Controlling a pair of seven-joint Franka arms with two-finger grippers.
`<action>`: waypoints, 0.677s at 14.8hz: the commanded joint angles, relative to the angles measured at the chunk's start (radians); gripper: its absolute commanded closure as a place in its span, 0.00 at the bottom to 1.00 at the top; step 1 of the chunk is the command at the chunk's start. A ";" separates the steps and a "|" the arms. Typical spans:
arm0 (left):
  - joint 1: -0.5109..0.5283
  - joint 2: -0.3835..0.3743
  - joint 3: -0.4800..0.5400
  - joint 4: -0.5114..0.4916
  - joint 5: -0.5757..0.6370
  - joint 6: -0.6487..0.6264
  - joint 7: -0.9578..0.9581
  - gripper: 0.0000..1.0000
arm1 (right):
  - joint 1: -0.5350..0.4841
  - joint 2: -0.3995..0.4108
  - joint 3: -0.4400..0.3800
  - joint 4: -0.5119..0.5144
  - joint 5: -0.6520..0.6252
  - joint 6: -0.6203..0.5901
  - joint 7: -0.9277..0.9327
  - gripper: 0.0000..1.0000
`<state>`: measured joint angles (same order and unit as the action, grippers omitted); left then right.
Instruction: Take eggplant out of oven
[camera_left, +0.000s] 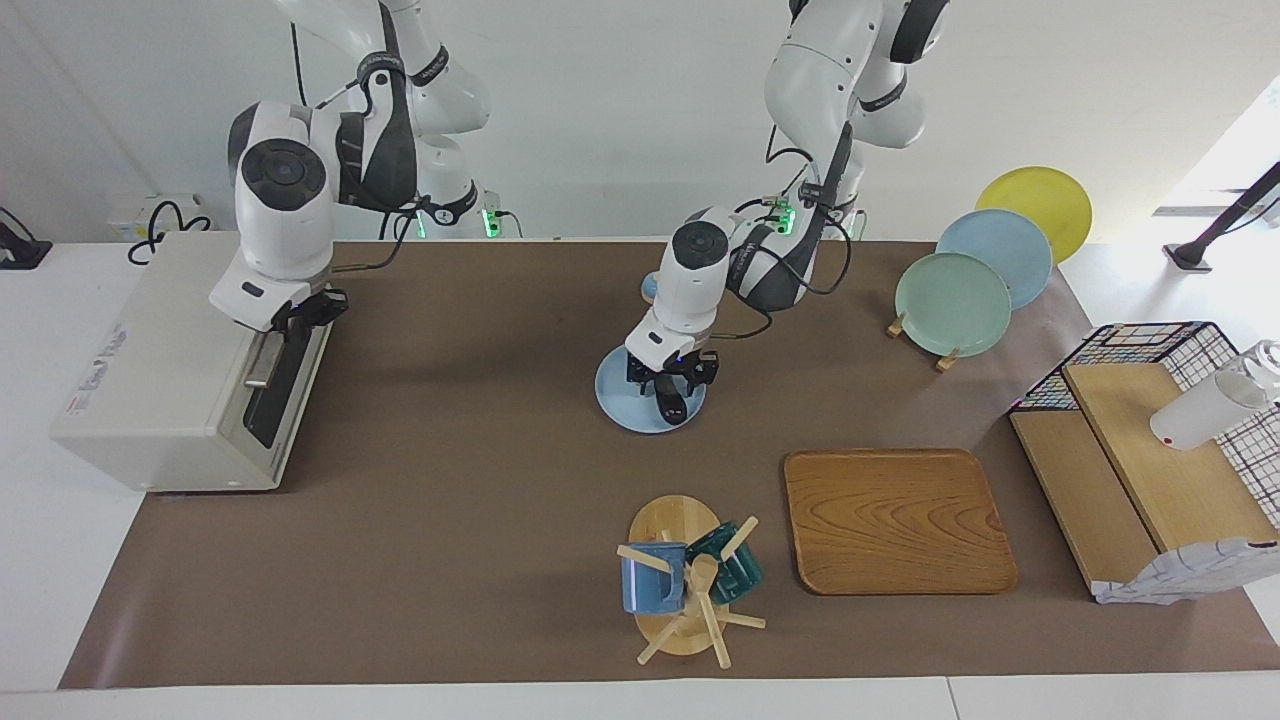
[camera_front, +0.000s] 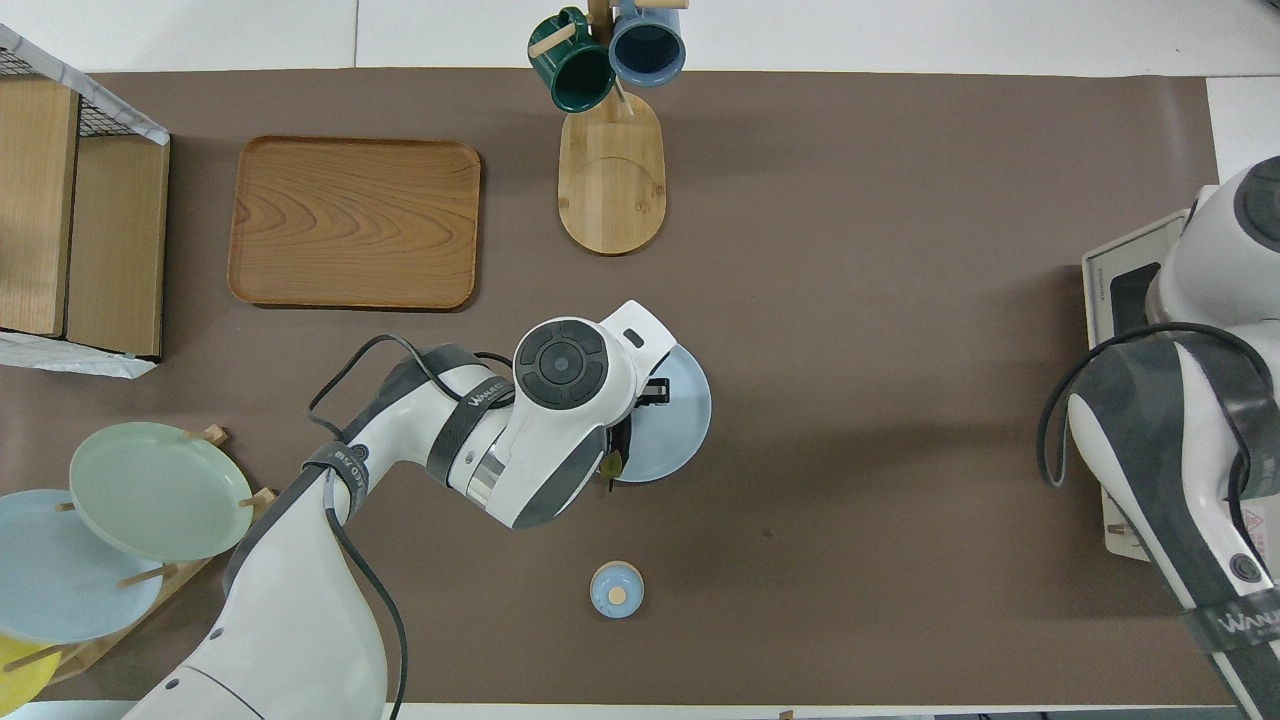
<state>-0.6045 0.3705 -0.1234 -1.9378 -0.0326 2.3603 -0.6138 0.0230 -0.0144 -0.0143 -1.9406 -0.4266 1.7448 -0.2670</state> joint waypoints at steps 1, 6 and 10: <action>-0.014 -0.032 0.016 -0.023 -0.003 -0.015 -0.018 0.60 | -0.025 -0.086 0.008 0.003 -0.003 -0.043 -0.060 0.74; 0.011 -0.062 0.016 0.005 -0.004 -0.076 -0.018 1.00 | -0.047 -0.076 0.005 0.213 0.297 -0.221 -0.086 0.39; 0.083 -0.096 0.016 0.094 -0.004 -0.209 -0.011 1.00 | -0.052 -0.073 0.017 0.207 0.347 -0.218 0.010 0.00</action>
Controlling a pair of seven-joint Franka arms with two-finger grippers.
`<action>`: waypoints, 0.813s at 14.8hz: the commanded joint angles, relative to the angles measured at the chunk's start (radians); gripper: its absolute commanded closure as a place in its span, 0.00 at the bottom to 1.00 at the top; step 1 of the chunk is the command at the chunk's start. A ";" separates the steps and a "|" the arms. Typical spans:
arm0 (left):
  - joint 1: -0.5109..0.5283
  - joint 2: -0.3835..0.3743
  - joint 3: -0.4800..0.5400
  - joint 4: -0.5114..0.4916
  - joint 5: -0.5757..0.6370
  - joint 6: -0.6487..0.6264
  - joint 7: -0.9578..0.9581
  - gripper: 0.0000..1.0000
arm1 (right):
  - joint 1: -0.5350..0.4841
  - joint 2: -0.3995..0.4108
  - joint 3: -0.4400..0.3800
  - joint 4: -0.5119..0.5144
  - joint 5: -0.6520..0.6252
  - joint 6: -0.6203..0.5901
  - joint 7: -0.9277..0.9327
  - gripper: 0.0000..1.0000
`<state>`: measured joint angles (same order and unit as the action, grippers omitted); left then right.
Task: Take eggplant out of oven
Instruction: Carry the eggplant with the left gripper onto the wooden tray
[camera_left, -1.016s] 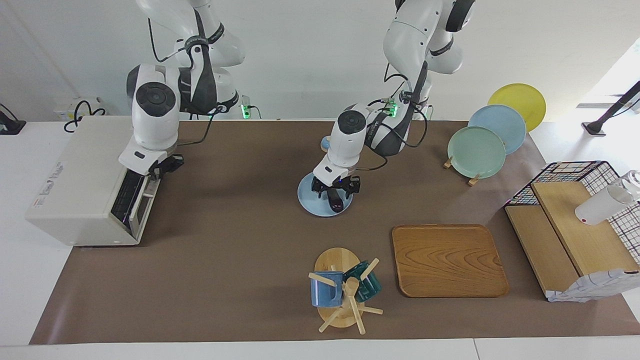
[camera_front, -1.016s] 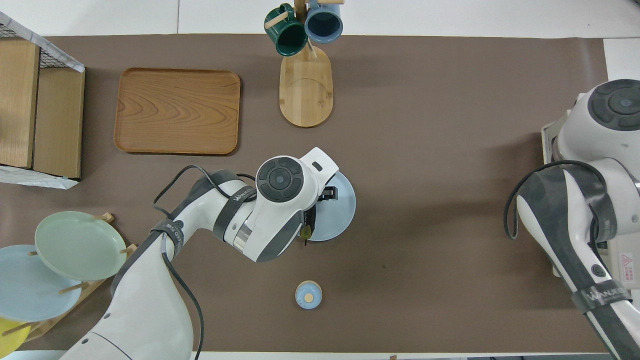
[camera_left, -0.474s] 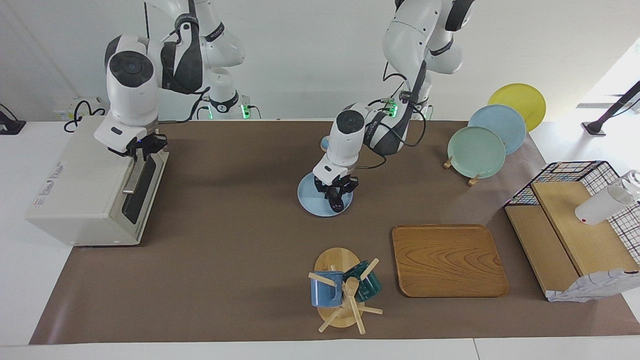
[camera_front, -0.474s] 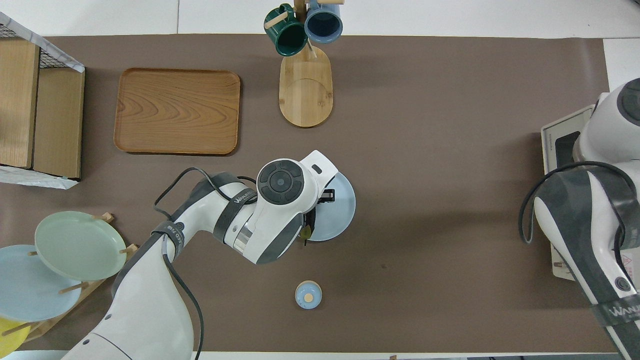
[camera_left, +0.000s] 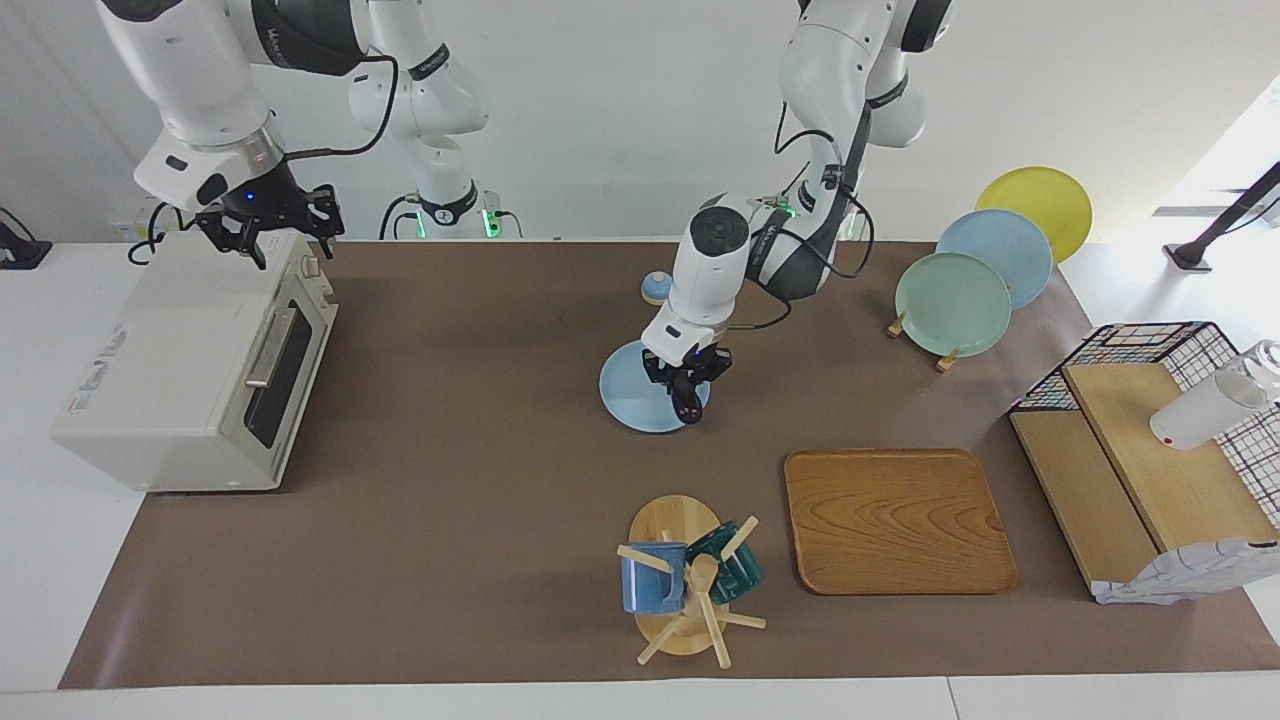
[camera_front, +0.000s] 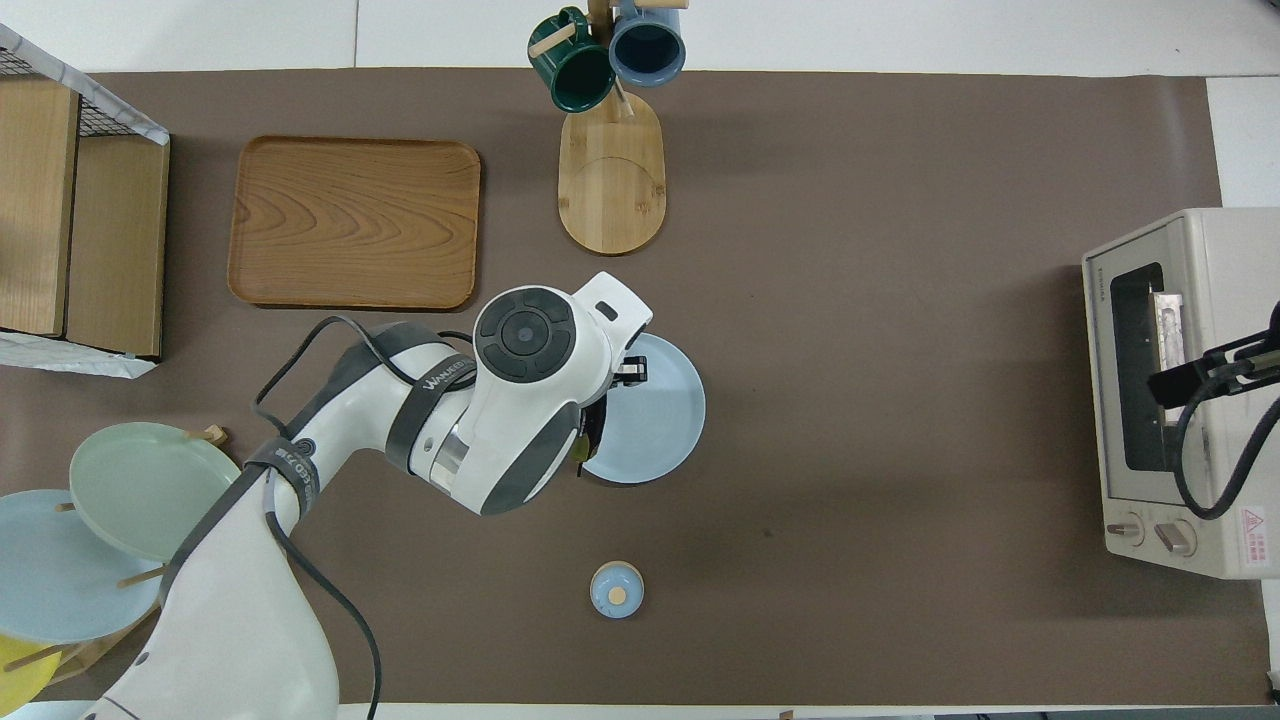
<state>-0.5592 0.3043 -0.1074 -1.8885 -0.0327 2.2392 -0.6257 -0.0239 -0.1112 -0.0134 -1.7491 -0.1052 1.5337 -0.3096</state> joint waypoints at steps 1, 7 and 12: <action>0.062 -0.028 0.000 0.083 -0.004 -0.120 0.006 1.00 | -0.005 0.030 0.020 0.023 0.025 -0.004 0.096 0.00; 0.284 0.015 0.003 0.219 -0.003 -0.198 0.245 1.00 | 0.070 0.002 -0.048 -0.003 0.048 -0.023 0.145 0.00; 0.415 0.080 0.008 0.236 0.014 -0.121 0.392 1.00 | 0.071 0.066 -0.054 0.032 0.047 -0.043 0.156 0.00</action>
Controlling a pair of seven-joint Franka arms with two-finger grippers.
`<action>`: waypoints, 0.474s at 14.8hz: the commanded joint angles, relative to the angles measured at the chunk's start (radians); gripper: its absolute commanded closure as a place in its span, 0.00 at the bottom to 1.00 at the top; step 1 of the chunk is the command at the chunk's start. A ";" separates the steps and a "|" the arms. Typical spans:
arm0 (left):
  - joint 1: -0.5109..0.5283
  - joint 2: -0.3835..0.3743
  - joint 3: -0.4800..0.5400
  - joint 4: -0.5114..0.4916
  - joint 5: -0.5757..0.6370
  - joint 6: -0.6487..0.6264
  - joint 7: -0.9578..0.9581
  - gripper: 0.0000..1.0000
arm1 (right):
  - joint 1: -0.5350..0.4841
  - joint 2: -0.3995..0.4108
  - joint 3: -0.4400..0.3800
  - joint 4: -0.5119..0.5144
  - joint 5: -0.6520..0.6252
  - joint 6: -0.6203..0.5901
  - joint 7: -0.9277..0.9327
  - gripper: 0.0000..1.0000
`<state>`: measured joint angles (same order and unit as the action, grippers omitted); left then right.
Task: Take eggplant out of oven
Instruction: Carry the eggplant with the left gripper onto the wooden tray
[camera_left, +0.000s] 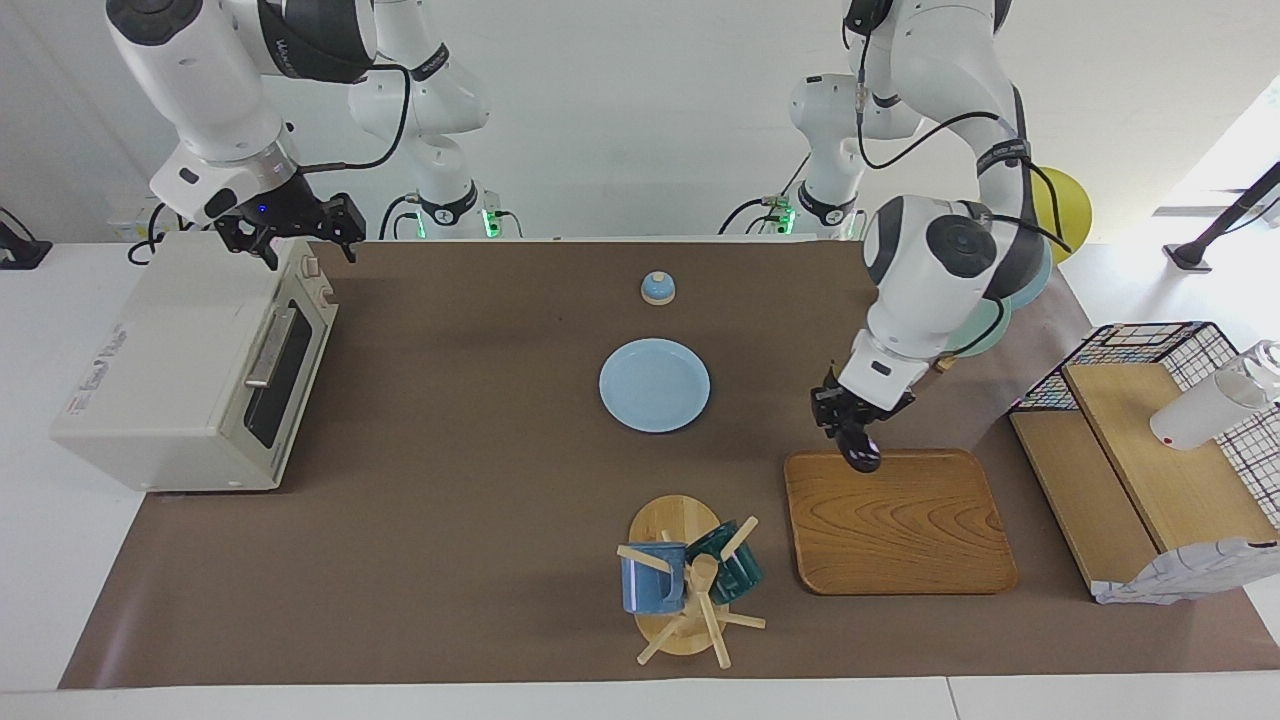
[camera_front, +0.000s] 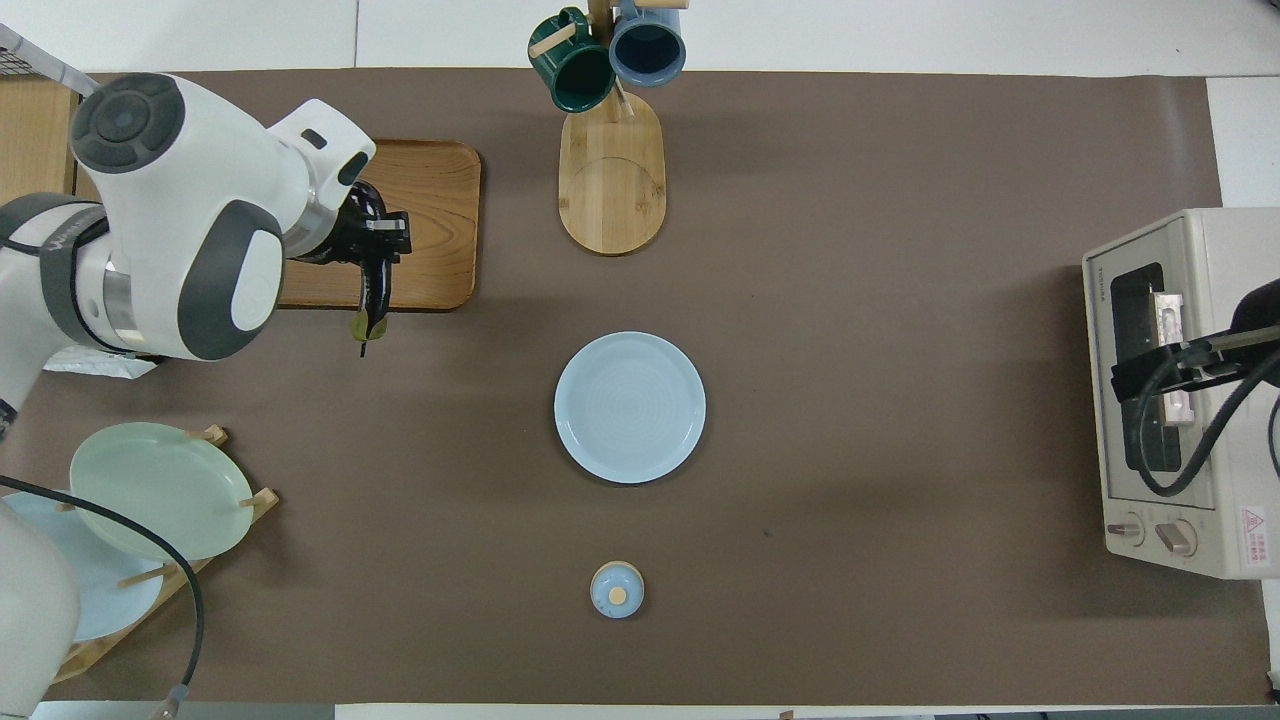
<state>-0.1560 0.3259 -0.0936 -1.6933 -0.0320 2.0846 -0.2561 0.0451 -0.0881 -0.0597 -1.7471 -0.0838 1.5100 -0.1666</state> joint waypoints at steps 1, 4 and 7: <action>0.015 0.102 -0.005 0.079 0.033 0.055 0.026 1.00 | 0.002 0.063 -0.008 0.068 0.026 -0.039 0.013 0.00; 0.050 0.221 -0.002 0.124 0.096 0.162 0.026 1.00 | 0.018 0.064 -0.017 0.098 0.027 -0.045 0.013 0.00; 0.068 0.235 -0.002 0.096 0.110 0.242 0.049 1.00 | 0.012 0.054 -0.032 0.086 0.030 -0.050 0.009 0.00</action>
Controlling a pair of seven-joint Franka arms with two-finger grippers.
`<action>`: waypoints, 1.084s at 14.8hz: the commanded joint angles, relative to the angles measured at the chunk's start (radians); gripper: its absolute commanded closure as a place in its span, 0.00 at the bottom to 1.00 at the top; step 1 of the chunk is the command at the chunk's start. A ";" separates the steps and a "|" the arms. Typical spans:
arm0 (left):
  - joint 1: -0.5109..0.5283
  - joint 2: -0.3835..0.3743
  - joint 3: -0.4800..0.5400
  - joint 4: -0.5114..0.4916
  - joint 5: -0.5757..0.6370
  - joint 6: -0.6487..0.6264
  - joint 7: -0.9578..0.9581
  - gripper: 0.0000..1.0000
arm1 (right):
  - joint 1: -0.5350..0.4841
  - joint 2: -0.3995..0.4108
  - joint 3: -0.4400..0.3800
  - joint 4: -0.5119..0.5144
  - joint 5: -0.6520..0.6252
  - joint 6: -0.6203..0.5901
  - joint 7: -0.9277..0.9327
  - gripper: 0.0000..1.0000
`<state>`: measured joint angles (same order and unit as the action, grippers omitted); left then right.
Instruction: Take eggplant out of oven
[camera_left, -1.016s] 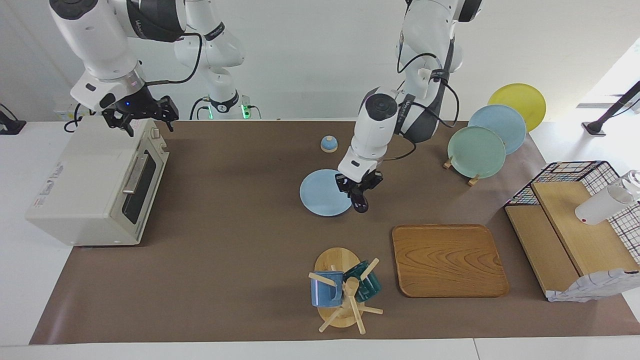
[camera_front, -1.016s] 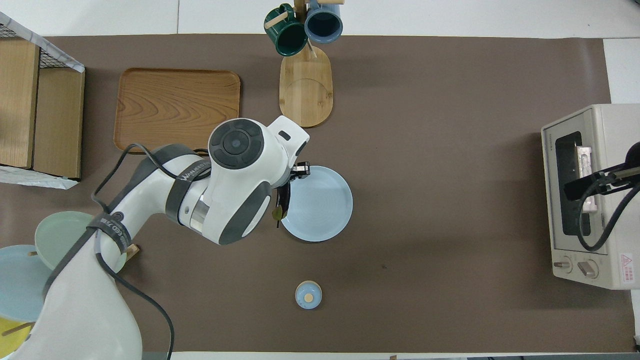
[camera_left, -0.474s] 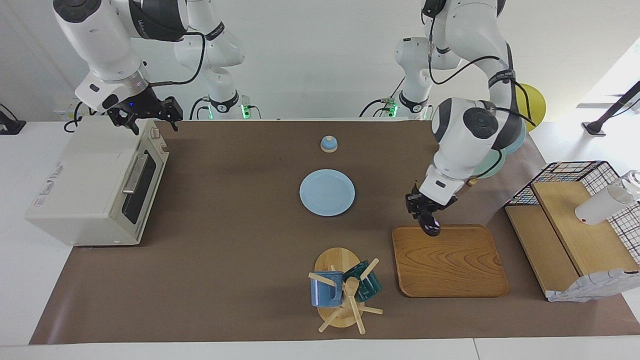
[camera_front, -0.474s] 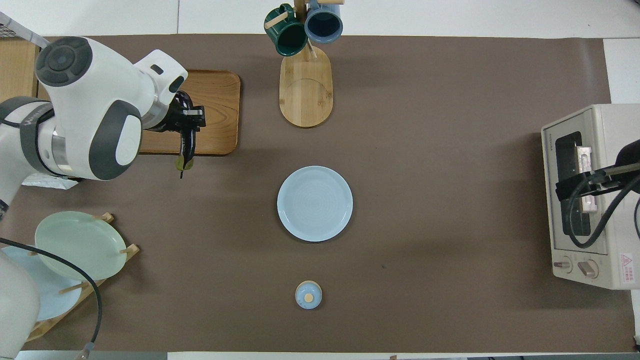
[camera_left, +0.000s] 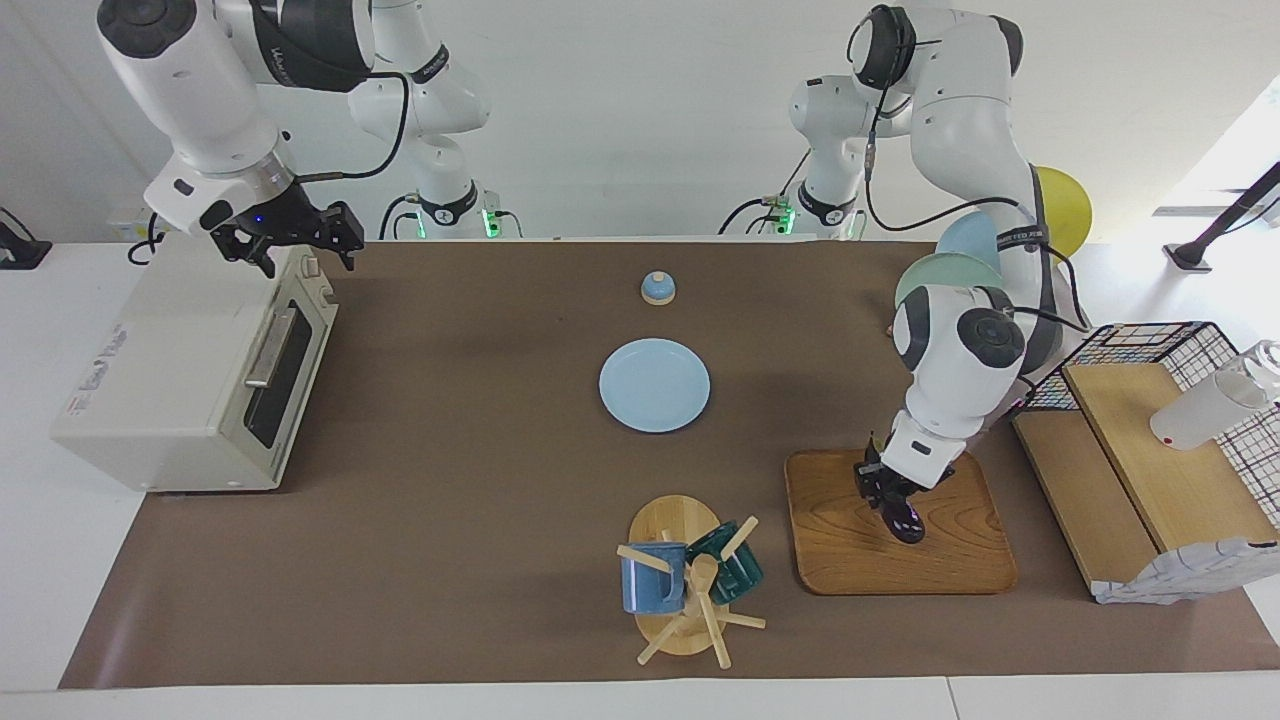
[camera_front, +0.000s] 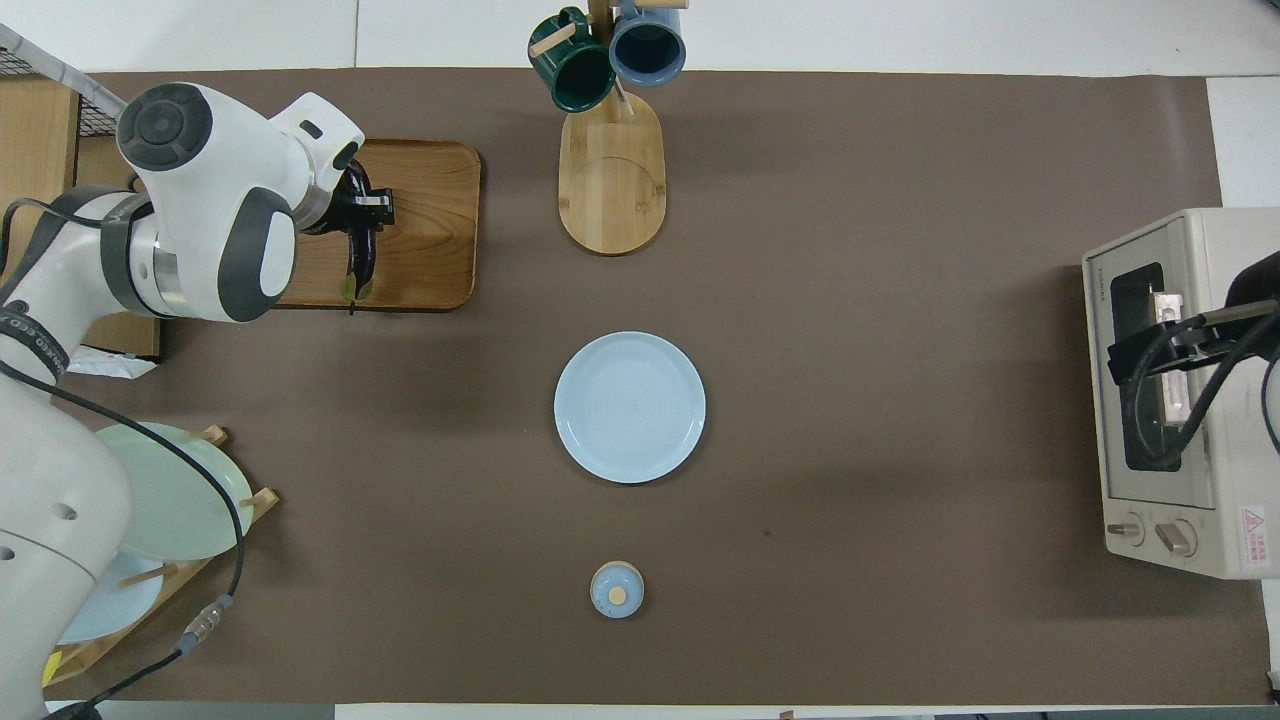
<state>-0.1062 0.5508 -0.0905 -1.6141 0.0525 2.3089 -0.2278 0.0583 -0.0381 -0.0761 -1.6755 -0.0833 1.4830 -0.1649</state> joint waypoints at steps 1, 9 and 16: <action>0.020 0.011 -0.005 0.016 0.026 0.017 0.027 1.00 | -0.006 0.004 -0.016 0.013 0.031 -0.021 0.005 0.00; 0.017 -0.003 -0.006 0.063 0.006 -0.012 0.035 0.00 | -0.012 0.004 -0.016 0.014 0.030 -0.023 0.008 0.00; 0.043 -0.305 -0.003 0.063 -0.043 -0.397 0.013 0.00 | -0.012 0.004 -0.017 0.014 0.030 -0.026 0.010 0.00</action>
<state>-0.0733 0.3529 -0.0909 -1.5167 0.0222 2.0227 -0.2026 0.0511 -0.0381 -0.0902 -1.6754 -0.0827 1.4724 -0.1649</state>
